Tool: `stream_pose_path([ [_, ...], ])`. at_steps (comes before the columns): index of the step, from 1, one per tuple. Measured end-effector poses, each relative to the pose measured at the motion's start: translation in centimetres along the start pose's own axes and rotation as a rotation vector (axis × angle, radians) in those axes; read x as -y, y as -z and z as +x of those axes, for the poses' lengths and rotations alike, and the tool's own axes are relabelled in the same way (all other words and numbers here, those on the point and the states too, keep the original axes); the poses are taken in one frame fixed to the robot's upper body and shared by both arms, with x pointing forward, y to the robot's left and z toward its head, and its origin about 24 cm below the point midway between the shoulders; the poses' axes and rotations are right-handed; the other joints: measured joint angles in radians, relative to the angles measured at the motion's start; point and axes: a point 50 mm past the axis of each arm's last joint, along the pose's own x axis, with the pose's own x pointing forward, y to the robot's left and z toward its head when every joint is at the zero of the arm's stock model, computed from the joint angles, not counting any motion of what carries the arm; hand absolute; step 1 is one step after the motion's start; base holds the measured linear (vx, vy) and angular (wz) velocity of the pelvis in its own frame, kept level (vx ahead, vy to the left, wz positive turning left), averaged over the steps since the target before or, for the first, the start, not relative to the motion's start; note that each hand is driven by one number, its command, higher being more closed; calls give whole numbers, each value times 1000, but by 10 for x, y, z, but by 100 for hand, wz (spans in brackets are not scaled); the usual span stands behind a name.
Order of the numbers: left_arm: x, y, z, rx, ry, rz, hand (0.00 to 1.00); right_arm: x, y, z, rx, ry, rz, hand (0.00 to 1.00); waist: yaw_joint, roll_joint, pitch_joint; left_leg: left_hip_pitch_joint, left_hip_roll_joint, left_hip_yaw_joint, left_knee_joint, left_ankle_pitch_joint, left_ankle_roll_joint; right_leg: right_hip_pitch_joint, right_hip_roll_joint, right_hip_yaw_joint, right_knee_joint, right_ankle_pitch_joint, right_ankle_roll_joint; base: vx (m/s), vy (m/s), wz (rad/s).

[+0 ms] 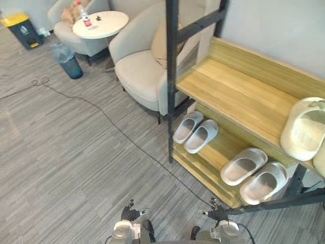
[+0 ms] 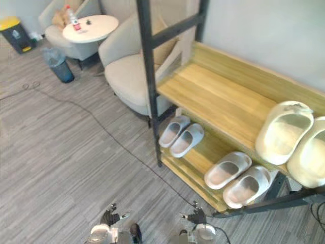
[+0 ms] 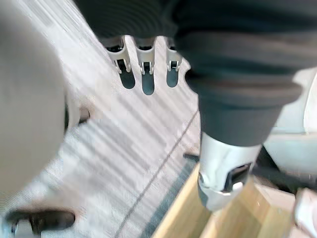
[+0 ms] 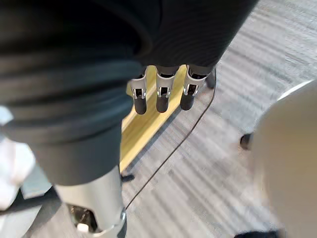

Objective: Organize the slippers on the shoe rack

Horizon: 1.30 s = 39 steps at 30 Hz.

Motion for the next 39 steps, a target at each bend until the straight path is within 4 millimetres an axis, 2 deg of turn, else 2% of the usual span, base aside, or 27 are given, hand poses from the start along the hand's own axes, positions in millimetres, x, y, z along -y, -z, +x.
stream_pose_path([
  [4, -11, 11, -1, -43, -28, 5, 0, -1, 3, 0, -19, -5, -4, 0, 0, -13, 0, 17, -64, -3, -77, 14, 23, -4, -49, -23, -1, -12, 34, -85, 155, 28],
  [5, -17, 12, -1, -46, -42, -1, 0, -2, 8, -2, -34, -5, -9, 0, -2, -39, -5, -3, -90, 1, -3, -26, 68, -24, -92, -33, 35, -22, 50, 84, 241, 51],
  [6, -22, 14, -2, -52, -59, -6, 0, 1, 13, -4, -40, -3, -19, 0, -2, -49, -4, -52, -80, -3, 240, -153, 91, -18, -121, -60, 125, -64, 96, 105, 200, 63],
  [7, -21, 16, -3, -56, -55, -3, 0, 4, 17, -6, -50, 3, -21, 0, -5, -39, -11, -51, -75, -21, 240, -191, 80, -22, -119, -65, 177, -56, 93, 159, 226, 89],
  [8, -20, 14, -1, -57, -48, -4, 0, 6, 13, -4, -39, 9, -7, 0, -6, -46, 2, -32, -98, -76, 247, -244, 100, -110, -161, -19, 417, -54, 82, 54, 143, 70],
  [9, -21, 14, -1, -59, -51, -2, 0, 6, 9, -2, -27, 8, -6, 0, -9, -49, 10, -22, -96, -90, 245, -246, 102, -150, -157, 10, 476, -62, 71, 112, 210, 81],
  [10, -22, 12, 0, -57, -56, -2, 0, 5, 9, -3, -27, 4, -14, 0, -9, -34, 9, -8, -91, -136, 234, -246, 104, -187, -125, 30, 514, -97, 55, 144, 177, 96],
  [11, -23, 12, 0, -57, -61, -16, 0, 2, 9, -2, -26, -6, -15, 0, -9, -47, 10, 11, -88, -196, 207, -243, 108, -234, -80, 27, 488, -111, 44, 193, 140, 93],
  [13, -24, 12, 1, -58, -63, -23, 0, 1, 8, -2, -21, -7, -8, 0, -10, -52, 12, 23, -94, -245, 190, -240, 103, -264, -44, 29, 413, -108, 41, 283, 68, 96],
  [15, -23, 12, 2, -68, -61, -39, 0, 2, 2, 1, -6, -6, -4, 0, -19, -41, 19, 70, -109, -337, 134, -231, 90, -308, 22, 75, 231, -40, 47, 414, 2, 126],
  [17, -23, 15, 1, -80, -62, -58, 0, 1, 0, 1, 0, -6, -2, 0, -23, -44, 23, 112, -128, -402, 106, -228, 85, -322, 40, 116, 159, 18, 39, 538, -102, 136],
  [20, -24, 21, -2, -98, -72, -88, 0, 3, -5, 2, 15, -5, -8, 0, -34, -33, 20, 167, -117, -530, 111, -280, 20, -341, 62, 114, 226, 73, -43, 555, -207, 149],
  [21, -25, 22, -2, -100, -79, -102, 0, 3, -9, 4, 24, -4, -12, 0, -29, -13, 20, 153, -98, -529, 141, -284, 13, -333, 64, 86, 232, 61, -50, 680, -283, 125],
  [23, -20, 20, -2, -98, -94, -206, 0, 4, -20, 8, 52, -9, -36, 0, -16, 17, 34, 18, -69, -431, 420, -244, -33, -263, 93, 35, 190, 30, -85, 581, -216, 59],
  [25, -22, 15, -1, -76, -111, -252, 0, -6, -18, 7, 48, -54, -87, 0, 0, 13, 67, -78, 8, -286, 716, -164, -14, -134, 120, 34, 113, 7, -113, 578, -179, -3],
  [26, -24, 10, 1, -56, -112, -258, 0, -15, -21, 7, 53, -76, -84, 0, 2, 15, 83, -114, 59, -194, 830, -224, -5, -47, 126, 36, 78, -7, -134, 649, -173, -18],
  [27, -26, 5, 2, -39, -117, -263, 0, -16, -22, 8, 55, -72, -77, 0, 0, -7, 98, -152, 77, -135, 840, -271, -3, 10, 114, 30, 54, -10, -139, 515, -127, -8],
  [29, -28, -1, 4, -23, -120, -260, 0, -13, -24, 9, 61, -57, -68, 0, 1, -18, 104, -210, 74, -88, 791, -300, 2, 78, 90, -2, 10, -11, -139, 469, -62, 32],
  [31, -30, -9, 6, 5, -122, -256, 0, -9, -24, 9, 62, -39, -62, 0, 3, -29, 109, -294, 67, 18, 621, -287, 13, 167, 64, -75, -56, -26, -113, 466, -19, 53],
  [32, -29, -12, 7, 16, -121, -254, 0, -9, -25, 9, 63, -36, -63, 0, 4, -28, 108, -330, 59, 63, 519, -250, 25, 206, 61, -109, -86, -46, -80, 629, 72, 46],
  [33, -26, -13, 7, 26, -116, -261, 0, -8, -25, 9, 63, -33, -67, 0, 16, -7, 100, -376, 43, 110, 333, -111, 76, 267, 84, -142, -130, -89, -14, 534, 78, 41],
  [34, -25, -12, 6, 25, -114, -265, 0, -7, -24, 9, 61, -32, -69, 0, 22, 1, 97, -386, 41, 106, 314, -60, 111, 273, 93, -141, -136, -96, -4, 557, 141, 35],
  [35, -25, -19, 8, 46, -114, -275, 0, -9, -23, 9, 48, -35, -67, 0, 37, -27, 95, -390, 16, 97, 352, -48, 163, 296, 70, -141, -136, -114, 14, 560, 162, 52],
  [36, -33, -21, 9, 56, -127, -244, 0, -14, -23, 9, 53, -47, -67, 0, 37, -67, 86, -375, -43, 84, 348, -101, 179, 282, 20, -148, -47, -101, 23, 560, 162, 55],
  [37, -33, -21, 9, 55, -129, -244, 0, -14, -23, 9, 53, -47, -68, 0, 37, -69, 85, -373, -49, 80, 350, -106, 180, 279, 15, -146, -25, -100, 23, 596, 180, 75],
  [38, -33, -19, 9, 43, -133, -248, 0, -13, -22, 9, 49, -45, -72, 0, 38, -71, 85, -346, -73, 51, 353, -136, 185, 246, -10, -132, 106, -84, 22, 501, 185, 77],
  [39, -33, -14, 8, 21, -133, -245, 0, -12, -19, 8, 40, -39, -66, 0, 33, -76, 85, -283, -106, 13, 336, -165, 183, 191, -51, -91, 339, -42, 48, 632, 227, 94],
])
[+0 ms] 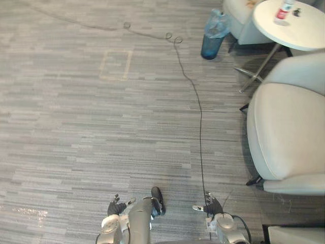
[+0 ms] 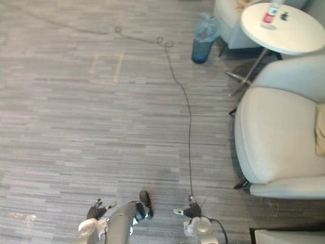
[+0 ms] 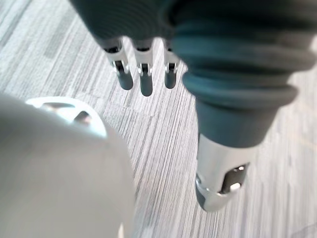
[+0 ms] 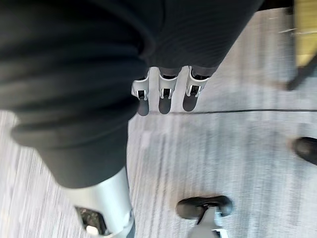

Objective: Organize the slippers on the shoe rack

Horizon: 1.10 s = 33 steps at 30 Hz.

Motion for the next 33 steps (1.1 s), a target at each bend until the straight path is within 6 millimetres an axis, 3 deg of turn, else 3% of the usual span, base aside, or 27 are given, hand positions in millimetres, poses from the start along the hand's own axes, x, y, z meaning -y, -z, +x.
stream_pose_path([
  [2, -2, 7, 0, -40, -4, 16, 0, 0, 3, -1, -9, 2, 15, 0, -6, -4, 1, 123, -46, -62, -61, -13, 6, -91, -9, 76, 304, -21, -7, 664, 179, 92],
  [3, -5, 15, -2, -70, -11, 20, 0, -1, 3, -1, -10, -5, 16, 0, -22, 2, 2, 231, -60, -115, -135, -14, 7, -167, 30, 126, 441, -55, -27, 680, 126, 86],
  [6, -5, 25, -5, -110, -8, 36, 0, 0, 7, -3, -9, -7, 20, 0, -47, 13, 3, 391, -58, -205, -245, -15, 5, -324, 106, 160, 432, -130, -103, 517, 21, 90],
  [8, -1, 22, -4, -101, 4, 48, 0, 6, 6, -3, -1, 7, 12, 0, -60, 19, 7, 471, -43, -280, -280, -44, 1, -459, 159, 189, 259, -142, -105, 498, -66, 101],
  [9, 0, 21, -4, -98, 7, 52, 0, 8, 5, -3, 2, 15, 28, 0, -67, 21, 8, 497, -33, -312, -286, -63, -8, -500, 178, 205, 157, -115, -92, 507, -106, 107],
  [11, -2, 21, -4, -97, 3, 60, 0, 3, 4, -3, 9, 6, 38, 0, -89, -2, -1, 541, -25, -389, -287, -120, -32, -534, 186, 242, -134, 13, -72, 531, -151, 115],
  [12, -2, 21, -4, -96, 3, 65, 0, 2, 6, -4, 5, 6, 43, 0, -91, -10, -6, 564, -21, -426, -278, -151, -39, -543, 188, 268, -161, 77, -77, 592, -225, 119],
  [13, 0, 24, -5, -102, 8, 70, 0, 3, 8, -5, 3, 11, 48, 0, -96, 2, -23, 582, 3, -464, -265, -179, -50, -540, 208, 284, -122, 128, -100, 645, -255, 124],
  [14, 3, 27, -7, -110, 12, 54, 0, 2, 8, -6, 8, 14, 65, 0, -96, 11, -44, 565, 21, -485, -207, -185, -61, -537, 215, 263, -95, 127, -127, 669, -256, 122],
  [15, 9, 24, -6, -101, 20, 30, 0, 3, 7, -6, 7, 23, 74, 0, -97, 22, -43, 508, 29, -465, -72, -178, -76, -518, 207, 226, -84, 98, -137, 670, -237, 111],
  [16, 15, 19, -6, -83, 23, -4, 0, 7, 5, -6, 16, 28, 64, 0, -96, 41, -33, 424, 41, -422, 142, -140, -140, -472, 214, 206, -89, 69, -151, 661, -211, 70],
  [17, 16, 20, -8, -79, 12, -45, 0, 9, 3, -7, 31, 30, 54, 0, -82, 70, -22, 328, 100, -358, 394, -32, -237, -391, 237, 202, -121, 38, -168, 801, -197, 27],
  [18, 15, 19, -9, -72, 6, -55, 0, 7, 2, -7, 33, 25, 49, 0, -70, 77, -16, 287, 147, -308, 520, -20, -239, -338, 255, 205, -140, 18, -180, 679, -117, -10],
  [19, 13, 17, -8, -63, 0, -57, 0, 2, 1, -7, 33, 12, 53, 0, -64, 84, -13, 252, 200, -248, 613, -51, -221, -263, 267, 212, -164, -4, -192, 651, -89, -22],
  [21, 8, 11, -7, -34, -10, -54, 0, -10, 3, -8, 24, -10, 73, 0, -41, 47, -17, 159, 238, -144, 590, -118, -190, -120, 243, 235, -238, -35, -197, 713, -101, -22],
  [23, 7, 7, -6, -13, -9, -45, 0, -16, -1, -6, 26, -24, 81, 0, -33, 33, -17, 80, 217, -107, 427, -148, -185, -56, 206, 253, -287, -36, -197, 559, 11, -31],
  [24, 6, 3, -5, 7, -5, -30, 0, -14, -4, -4, 30, -16, 81, 0, -30, 29, -14, 11, 166, -136, 213, -114, -193, -5, 162, 267, -326, -44, -184, 536, 99, -30],
  [25, 6, 3, -5, 7, -5, -29, 0, -13, -4, -3, 25, -13, 79, 0, -29, 31, -14, 2, 156, -152, 153, -90, -199, 5, 154, 270, -332, -46, -181, 651, 187, -40],
  [26, 6, 7, -6, -2, -4, -23, 0, -11, 1, -3, 0, -5, 79, 0, -20, 40, -15, -7, 134, -198, -27, -12, -212, 34, 143, 286, -347, -53, -169, 566, 246, -57],
  [27, 4, 14, -9, -24, -6, -23, 0, -5, 9, -4, -26, 9, 67, 0, -6, 60, -18, -6, 134, -253, -135, 155, -232, 79, 146, 317, -362, -73, -139, 584, 291, -61],
  [28, 5, 15, -9, -25, -2, -19, 0, -5, 12, -5, -42, 10, 66, 0, -1, 61, -23, -2, 126, -260, -124, 205, -220, 92, 138, 326, -359, -80, -127, 599, 343, -43],
  [29, 1, 12, -7, -20, -6, -9, 0, -9, 17, -6, -65, 3, 71, 0, 0, 38, -31, 1, 103, -254, -98, 199, -201, 97, 107, 342, -334, -83, -124, 474, 277, -6],
  [31, -7, 11, -6, -20, -20, 11, 0, -15, 22, -9, -81, -6, 85, 0, -9, -17, -51, 11, 53, -233, -66, 152, -158, 5, 63, 390, -120, -65, -116, 585, 273, 8],
  [33, -13, 9, -3, -24, -30, 28, 0, -16, 23, -9, -85, -6, 91, 0, -23, -50, -36, 101, 18, -214, -68, 99, -125, -76, 42, 430, 157, 46, -55, 566, 225, 4],
])
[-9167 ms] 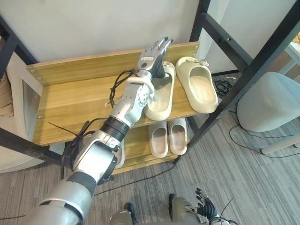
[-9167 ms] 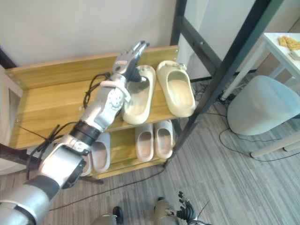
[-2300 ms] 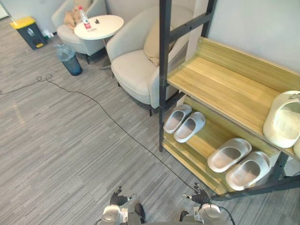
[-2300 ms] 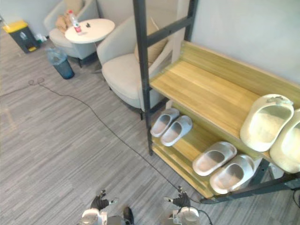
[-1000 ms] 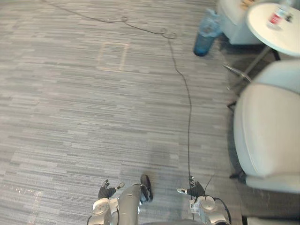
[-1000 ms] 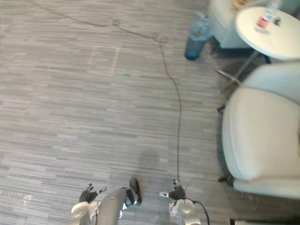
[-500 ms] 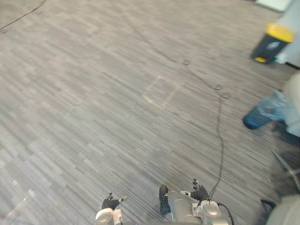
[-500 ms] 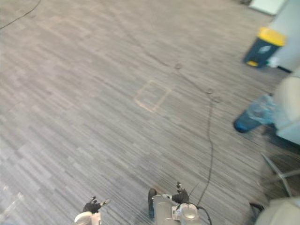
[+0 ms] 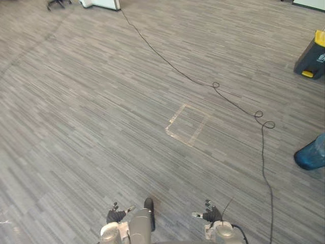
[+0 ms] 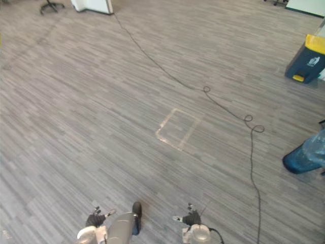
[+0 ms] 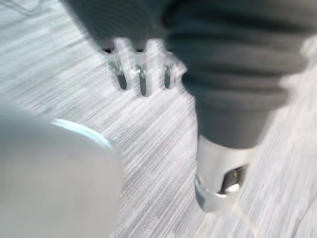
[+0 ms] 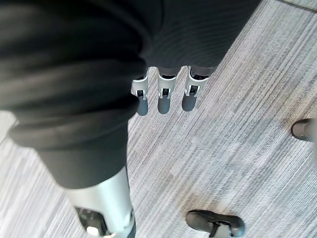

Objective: Organize the slippers on the shoe rack

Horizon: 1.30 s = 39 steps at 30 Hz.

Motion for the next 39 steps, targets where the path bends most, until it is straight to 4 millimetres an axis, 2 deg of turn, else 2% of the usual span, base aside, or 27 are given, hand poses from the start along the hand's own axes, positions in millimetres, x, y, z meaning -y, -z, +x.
stream_pose_path([
  [1, -2, 1, 1, -10, -7, 5, 0, -2, -5, 2, 12, -8, -4, 0, -1, -3, 17, 84, -6, 9, -24, -31, 8, -54, -6, 4, 180, 10, 28, 498, 189, -27],
  [3, -1, 11, -1, -49, -4, 16, 0, -4, -9, 2, 34, -23, -11, 0, -12, 18, 23, 233, 1, 29, -106, -66, 19, -156, 4, -71, 341, -64, -27, 458, 182, -49],
  [4, -1, 13, -2, -56, 0, 37, 0, -6, -13, 2, 56, -37, -30, 0, -15, 27, 22, 295, 13, 42, -156, -80, 27, -216, 30, -111, 328, -111, -52, 396, 132, -37],
  [6, 0, 12, -1, -57, 4, 41, 0, -7, -18, 3, 80, -44, -34, 0, -32, 36, 20, 373, 41, 53, -211, -108, 22, -320, 84, -218, 171, -148, -65, 445, 71, -30],
  [8, 1, 15, -2, -70, 7, 43, 0, -5, -21, 4, 87, -40, -34, 0, -34, 34, 21, 429, 52, 86, -257, -124, -1, -377, 131, -313, -130, -94, -67, 513, 22, -34],
  [9, 4, 15, -1, -73, 19, 72, 0, -3, -22, 4, 90, -31, -31, 0, -42, 33, 21, 471, 43, 95, -288, -139, -19, -395, 154, -347, -326, -4, -71, 416, 2, -12],
  [10, 4, 15, -2, -74, 24, 80, 0, -2, -22, 4, 90, -31, -31, 0, -48, 33, 21, 488, 39, 94, -297, -144, -27, -396, 163, -354, -386, 30, -73, 577, -20, 6],
  [11, 6, 16, -2, -73, 33, 96, 0, 0, -22, 5, 89, -24, -35, 0, -65, 32, 20, 529, 27, 85, -316, -161, -48, -392, 173, -358, -463, 130, -105, 758, -49, 29],
  [12, 11, 16, -2, -72, 47, 103, 0, 6, -22, 5, 89, -11, -36, 0, -77, 41, 19, 569, 42, 62, -315, -174, -63, -374, 183, -343, -446, 223, -173, 762, -62, 25],
  [13, 18, 14, -3, -68, 62, 94, 0, 8, -23, 5, 89, -4, -27, 0, -72, 62, 15, 570, 61, 59, -299, -173, -64, -380, 193, -345, -412, 182, -177, 759, -103, 25],
  [15, 26, 10, -3, -50, 82, 89, 0, 13, -26, 5, 102, 19, -1, 0, -77, 78, 20, 509, 94, 47, -99, -173, -68, -360, 198, -367, -350, 96, -189, 523, -134, 15],
  [16, 30, 11, -4, -56, 88, 75, 0, 14, -26, 3, 113, 22, 4, 0, -84, 88, 25, 439, 121, 38, 113, -159, -88, -312, 213, -365, -357, 70, -192, 567, -144, 7],
  [17, 33, 8, -4, -42, 91, 56, 0, 15, -27, 1, 126, 27, 5, 0, -82, 105, 32, 338, 172, 21, 377, -95, -134, -245, 244, -356, -385, 41, -206, 687, -126, -44],
  [18, 31, 4, -5, -14, 81, 33, 0, 8, -27, 0, 126, 4, -6, 0, -64, 112, 34, 229, 229, 15, 663, -102, -138, -151, 289, -309, -401, -2, -227, 587, -65, -64],
  [20, 28, -1, -4, 5, 75, 36, 0, -3, -25, -1, 117, -20, 9, 0, -44, 100, 32, 170, 247, 30, 733, -128, -133, -83, 300, -254, -416, -28, -237, 596, -36, -105],
  [23, 27, -5, -4, 24, 69, 33, 0, -15, -21, -3, 103, -41, 40, 0, -18, 83, 24, 49, 243, 54, 549, -192, -91, 29, 290, -116, -469, -43, -220, 596, 36, -131],
  [24, 28, -8, -3, 33, 72, 29, 0, -16, -23, -2, 106, -39, 50, 0, -14, 72, 31, 14, 209, 25, 396, -203, -89, 58, 266, -55, -476, -58, -195, 533, 149, -136],
  [25, 29, -8, -3, 36, 72, 27, 0, -15, -22, -2, 104, -34, 52, 0, -13, 72, 31, -3, 182, -8, 321, -201, -91, 69, 251, -26, -476, -65, -185, 512, 218, -128],
  [27, 30, -9, -4, 48, 73, 24, 0, -12, -23, -2, 105, -20, 54, 0, -10, 72, 29, -45, 106, -152, 125, -158, -105, 87, 211, 68, -471, -94, -171, 496, 303, -125],
  [29, 32, -6, -5, 40, 77, 33, 0, -11, -15, -4, 84, -16, 51, 0, -4, 94, 15, -60, 93, -277, -32, -99, -122, 105, 198, 171, -459, -153, -135, 561, 434, -150],
  [30, 31, -2, -5, 26, 75, 36, 0, -11, -10, -5, 66, -15, 50, 0, -4, 108, 5, -62, 99, -292, -10, -49, -148, 118, 196, 215, -442, -194, -121, 537, 494, -157],
  [31, 25, 1, -4, 13, 61, 45, 0, -12, -6, -5, 47, -21, 49, 0, -3, 99, -9, -62, 88, -273, 67, -16, -153, 119, 185, 275, -398, -225, -106, 536, 498, -144],
  [32, 17, 2, -3, 6, 46, 58, 0, -18, -4, -7, 46, -35, 59, 0, -5, 71, -27, -52, 89, -205, 85, -51, -134, 88, 161, 300, -329, -224, -103, 500, 441, -141],
  [33, 13, 2, -2, 7, 37, 65, 0, -22, -2, -8, 43, -48, 60, 0, -7, 42, -39, -30, 91, -154, 82, -67, -123, 37, 148, 294, -252, -214, -85, 361, 313, -134],
  [35, 8, 1, -1, 9, 27, 78, 0, -23, -2, -8, 43, -59, 55, 0, -2, 24, -33, 60, 94, -40, 58, -105, -82, -79, 96, 164, -19, -160, -6, 404, 354, -166],
  [36, 9, 4, -2, -7, 36, 96, 0, -23, -4, -7, 49, -59, 53, 0, -1, 30, -29, 134, 94, 16, 16, -125, -68, -158, 60, 45, 111, -173, -21, 374, 356, -161],
  [39, 18, 10, -3, -35, 77, 146, 0, -22, -13, -4, 79, -74, 11, 0, -26, 55, -21, 271, 99, 68, -88, -136, -53, -230, 62, -164, 149, -221, -53, 258, 234, -96],
])
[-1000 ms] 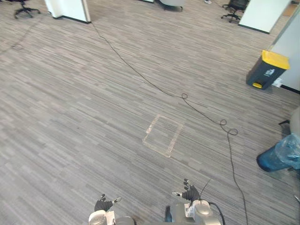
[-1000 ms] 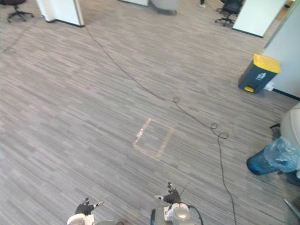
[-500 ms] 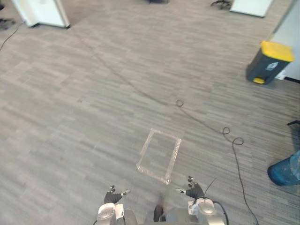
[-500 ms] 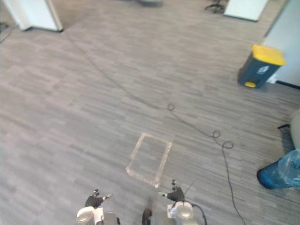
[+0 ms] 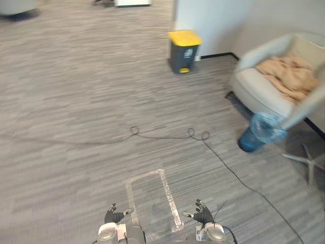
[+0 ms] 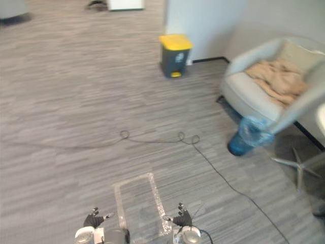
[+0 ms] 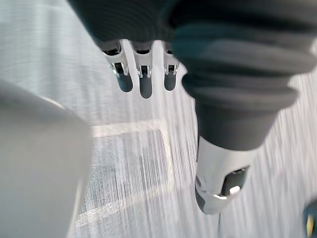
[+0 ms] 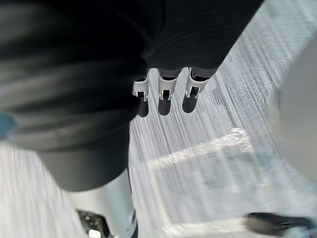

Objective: Organize the slippers on the shoe rack

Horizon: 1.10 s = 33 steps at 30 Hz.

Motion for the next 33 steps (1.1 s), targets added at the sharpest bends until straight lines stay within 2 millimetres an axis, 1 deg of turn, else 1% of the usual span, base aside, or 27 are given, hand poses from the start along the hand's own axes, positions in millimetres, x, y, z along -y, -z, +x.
stream_pose_path([
  [2, 4, 0, 0, -5, 16, 17, 0, 3, -1, 2, -4, 2, -12, 0, 1, 5, 4, 75, 8, 66, -63, -2, 4, -37, -3, -161, -90, -5, -5, 264, 109, -63],
  [3, 4, 3, 0, -15, 17, 18, 0, 4, -3, 4, -6, 3, -23, 0, 0, 15, 9, 107, 21, 112, -87, -2, 3, -53, -8, -265, -152, 6, -23, 284, 90, -70],
  [4, 4, 4, 0, -23, 18, 20, 0, 6, -4, 6, -4, 5, -30, 0, 0, 22, 13, 129, 29, 134, -103, 0, -1, -64, -12, -353, -204, 25, -49, 320, 76, -67],
  [5, 3, 6, 0, -30, 17, 23, 0, 7, -5, 7, -7, 6, -39, 0, 1, 25, 15, 151, 30, 151, -123, 2, -4, -80, -3, -422, -286, 66, -61, 417, 47, -55],
  [6, 1, 7, 0, -32, 17, 32, 0, 8, -5, 7, -9, 7, -44, 0, 0, 16, 13, 165, 19, 161, -132, 0, -8, -80, 18, -412, -385, 139, -70, 386, -4, -37],
  [7, 1, 7, 0, -35, 23, 45, 0, 12, -6, 7, -2, 15, -50, 0, -6, 12, 18, 177, 15, 156, -125, -12, -24, -76, 26, -389, -412, 196, -136, 432, -37, -21],
  [8, 6, 8, 0, -43, 43, 52, 0, 22, -7, 8, 0, 39, -57, 0, -10, 40, 15, 175, 43, 154, -64, -27, -48, -56, 46, -395, -413, 178, -131, 440, -82, -12],
  [9, 10, 6, -1, -38, 57, 43, 0, 28, -7, 8, 0, 53, -56, 0, -10, 53, 24, 129, 74, 139, 84, -35, -59, -22, 65, -392, -442, 167, -130, 434, -100, -16],
  [11, 11, 2, -1, -20, 51, 21, 0, 31, -9, 7, 8, 62, -61, 0, -2, 86, 45, 1, 162, 80, 469, -6, -51, 76, 125, -360, -511, 158, -142, 421, -99, -53],
  [12, 11, 3, -2, -15, 44, 2, 0, 32, -5, 7, -9, 67, -59, 0, 9, 90, 46, -36, 183, 61, 596, -20, -51, 114, 147, -324, -519, 142, -156, 511, -39, -102],
  [13, 11, 1, -2, -6, 42, -4, 0, 30, -4, 7, -18, 68, -51, 0, 11, 89, 46, -61, 180, 47, 657, -39, -50, 145, 154, -290, -523, 128, -156, 419, -6, -116],
  [14, 10, -2, -1, 4, 41, -5, 0, 29, -2, 6, -25, 72, -38, 0, 13, 72, 50, -92, 168, 35, 661, -61, -42, 178, 155, -250, -534, 121, -155, 419, -7, -104],
  [15, 10, -3, -1, 7, 39, -4, 0, 30, -1, 6, -31, 76, -30, 0, 14, 68, 49, -114, 157, 29, 639, -77, -40, 198, 155, -218, -540, 120, -154, 404, 24, -126],
  [17, 10, -3, -1, 9, 38, -8, 0, 33, 2, 5, -42, 91, -23, 0, 22, 64, 48, -165, 106, -33, 487, -102, -35, 232, 146, -122, -550, 120, -153, 389, 106, -137],
  [18, 9, -5, -1, 16, 35, -11, 0, 33, 0, 6, -39, 94, -21, 0, 24, 59, 49, -181, 74, -82, 400, -103, -36, 242, 135, -84, -547, 116, -146, 361, 207, -138],
  [19, 8, -6, -1, 20, 32, -9, 0, 33, 1, 5, -39, 98, -20, 0, 29, 49, 52, -197, 11, -196, 276, -92, -42, 253, 113, -35, -532, 104, -122, 421, 273, -135],
  [20, 8, -6, -1, 25, 30, -12, 0, 34, 3, 5, -44, 102, -19, 0, 33, 46, 52, -194, -28, -287, 177, -60, -53, 260, 105, 1, -520, 89, -95, 417, 285, -140],
  [21, 11, -6, -1, 26, 35, -18, 0, 38, 7, 3, -54, 113, -19, 0, 36, 64, 41, -196, -57, -402, 70, 63, -59, 267, 118, 46, -506, 66, -54, 383, 324, -124],
  [22, 12, -5, -1, 23, 38, -16, 0, 41, 7, 3, -59, 124, -14, 0, 42, 79, 36, -201, -73, -451, 90, 130, -89, 274, 122, 90, -494, 46, -28, 287, 268, -107],
  [24, 4, -4, 0, 24, 20, -2, 0, 32, 14, 0, -77, 111, 21, 0, 43, 22, 9, -182, -88, -389, 92, 119, -60, 269, 79, 136, -481, 47, -15, 195, 175, -64],
  [25, 0, -5, 0, 26, 13, 4, 0, 26, 16, -1, -82, 103, 38, 0, 43, 2, -3, -173, -94, -368, 74, 112, -49, 266, 63, 149, -482, 49, -13, 210, 157, -54],
  [26, -3, -5, 1, 28, 6, 9, 0, 19, 19, -2, -90, 89, 51, 0, 45, -16, -16, -164, -96, -332, 53, 106, -40, 251, 50, 176, -482, 62, 7, 222, 187, -62],
  [27, -4, -6, 1, 29, 4, 11, 0, 15, 20, -2, -93, 82, 59, 0, 48, -24, -20, -149, -96, -314, 40, 104, -30, 251, 45, 199, -481, 81, 20, 154, 163, -63],
  [28, -4, -5, 1, 28, 4, 11, 0, 15, 20, -2, -92, 81, 60, 0, 48, -28, -23, -136, -96, -302, 30, 105, -24, 251, 42, 211, -480, 92, 25, 114, 166, -66],
  [31, -4, 1, -1, 11, 3, 11, 0, 14, 20, -2, -97, 73, 58, 0, 66, -21, -23, -34, -96, -204, -70, 123, 7, 228, 22, 274, -426, 118, 42, 70, 141, -76],
  [32, -4, 2, -1, 5, 4, 12, 0, 14, 20, -2, -97, 72, 57, 0, 65, -18, -23, -22, -94, -189, -82, 126, 11, 224, 19, 272, -418, 123, 45, 26, 103, -76],
  [33, -3, 5, -2, -7, 8, 11, 0, 14, 20, -1, -102, 70, 52, 0, 65, -6, -24, -3, -86, -160, -101, 128, 15, 206, 6, 215, -403, 139, 72, 0, 82, -66],
])
